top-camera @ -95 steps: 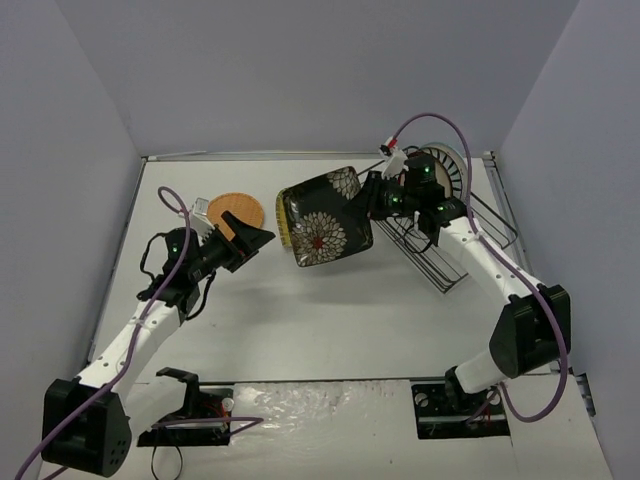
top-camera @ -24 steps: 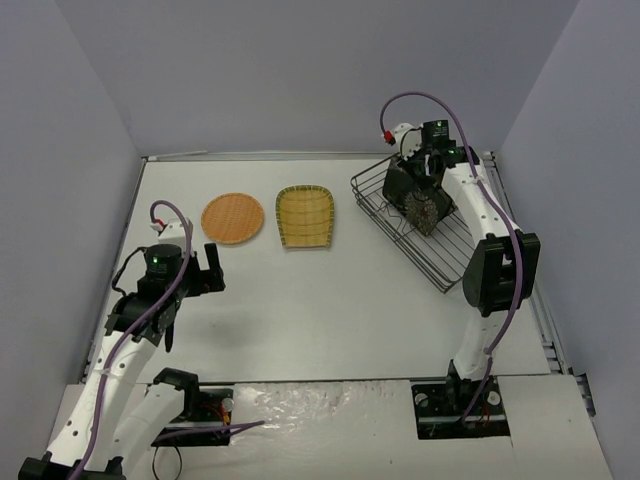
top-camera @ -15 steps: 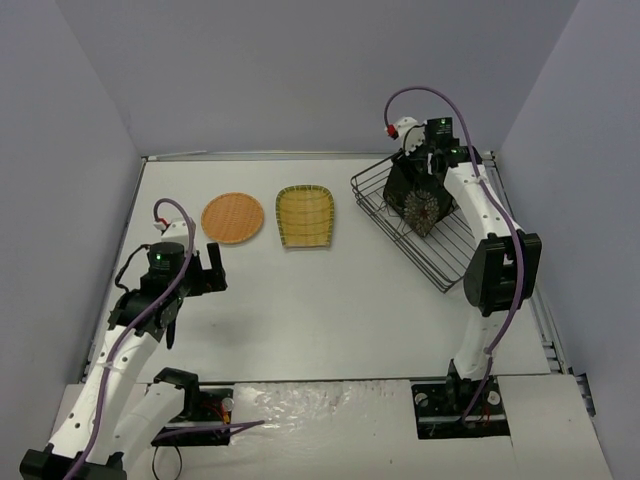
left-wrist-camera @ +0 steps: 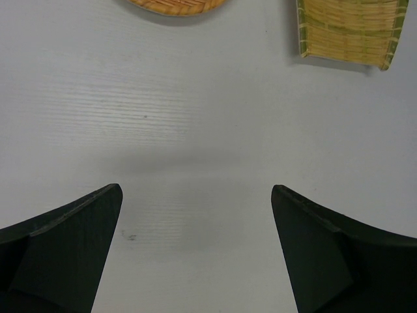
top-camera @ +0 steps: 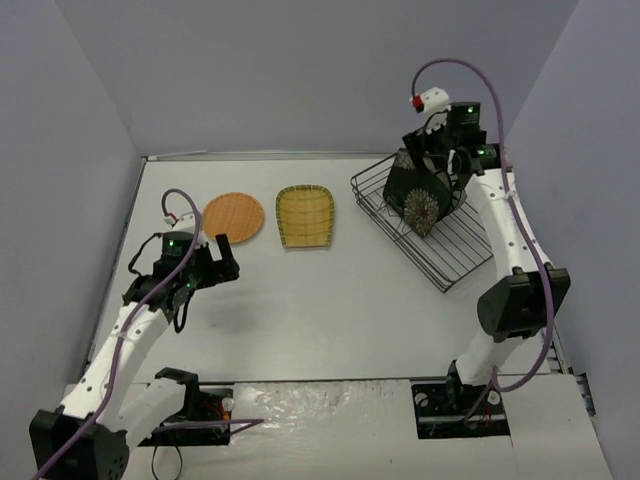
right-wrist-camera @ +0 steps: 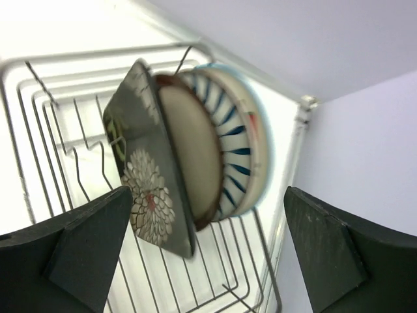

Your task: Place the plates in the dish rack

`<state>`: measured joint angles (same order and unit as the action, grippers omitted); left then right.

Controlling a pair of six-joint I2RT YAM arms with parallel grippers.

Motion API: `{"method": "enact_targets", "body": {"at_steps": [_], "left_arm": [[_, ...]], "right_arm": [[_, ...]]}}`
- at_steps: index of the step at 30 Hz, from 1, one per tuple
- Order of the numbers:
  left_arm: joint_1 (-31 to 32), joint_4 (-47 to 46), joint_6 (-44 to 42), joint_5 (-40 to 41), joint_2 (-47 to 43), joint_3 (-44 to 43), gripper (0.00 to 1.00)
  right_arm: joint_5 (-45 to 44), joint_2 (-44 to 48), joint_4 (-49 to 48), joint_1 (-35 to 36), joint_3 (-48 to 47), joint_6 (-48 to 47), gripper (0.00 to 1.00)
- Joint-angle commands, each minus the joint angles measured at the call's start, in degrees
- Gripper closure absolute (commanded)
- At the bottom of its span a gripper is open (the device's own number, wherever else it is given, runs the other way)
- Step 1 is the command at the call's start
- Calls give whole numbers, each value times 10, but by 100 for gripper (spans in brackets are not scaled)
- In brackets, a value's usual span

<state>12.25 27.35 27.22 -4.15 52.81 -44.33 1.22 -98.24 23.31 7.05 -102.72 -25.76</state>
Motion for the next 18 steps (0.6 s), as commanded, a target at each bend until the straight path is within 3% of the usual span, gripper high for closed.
{"method": "enact_targets", "body": {"at_steps": [1, 4, 11, 18], "left_arm": [[0, -122, 112, -34, 56, -19, 3], [3, -164, 146, -36, 95, -26, 3], [3, -232, 271, 51, 209, -47, 3], [-42, -472, 343, 3, 298, 8, 6]], "right_arm": [[-33, 128, -44, -4, -17, 102, 0], [7, 168, -67, -4, 22, 171, 0], [187, 307, -295, -4, 291, 383, 0], [327, 367, -382, -3, 438, 478, 0]]}}
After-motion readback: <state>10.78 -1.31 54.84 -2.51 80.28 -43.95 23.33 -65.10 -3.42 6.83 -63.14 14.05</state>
